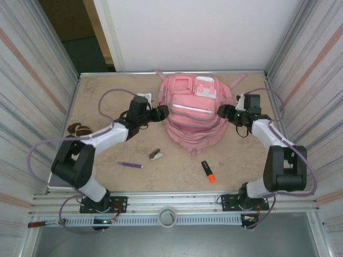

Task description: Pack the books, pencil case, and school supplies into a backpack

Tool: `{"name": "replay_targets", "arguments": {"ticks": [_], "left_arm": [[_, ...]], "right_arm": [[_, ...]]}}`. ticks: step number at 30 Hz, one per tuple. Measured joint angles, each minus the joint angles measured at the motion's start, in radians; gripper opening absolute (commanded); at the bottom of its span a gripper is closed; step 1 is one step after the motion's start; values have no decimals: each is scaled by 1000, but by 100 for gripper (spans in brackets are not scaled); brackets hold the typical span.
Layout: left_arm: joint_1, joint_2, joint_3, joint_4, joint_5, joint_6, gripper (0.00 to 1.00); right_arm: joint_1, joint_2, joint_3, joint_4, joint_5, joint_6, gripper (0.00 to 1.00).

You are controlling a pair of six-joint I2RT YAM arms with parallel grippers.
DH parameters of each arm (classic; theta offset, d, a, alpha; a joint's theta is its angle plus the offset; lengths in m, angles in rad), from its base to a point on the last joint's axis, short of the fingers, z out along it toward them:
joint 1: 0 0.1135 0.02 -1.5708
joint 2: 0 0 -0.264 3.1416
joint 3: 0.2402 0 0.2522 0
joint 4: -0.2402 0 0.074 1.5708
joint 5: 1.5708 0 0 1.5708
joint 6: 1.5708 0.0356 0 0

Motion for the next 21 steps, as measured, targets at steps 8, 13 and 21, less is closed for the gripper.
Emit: {"name": "replay_targets", "arguments": {"ticks": [8, 13, 21], "left_arm": [[-3, 200, 127, -21, 166, 0, 61], [-64, 204, 127, -18, 167, -2, 61], [-214, 255, 182, -100, 167, 4, 64]], "right_arm": [[12, 175, 112, 51, -42, 48, 60], [20, 294, 256, 45, -43, 44, 54], [82, 525, 595, 1, -43, 8, 56]]}}
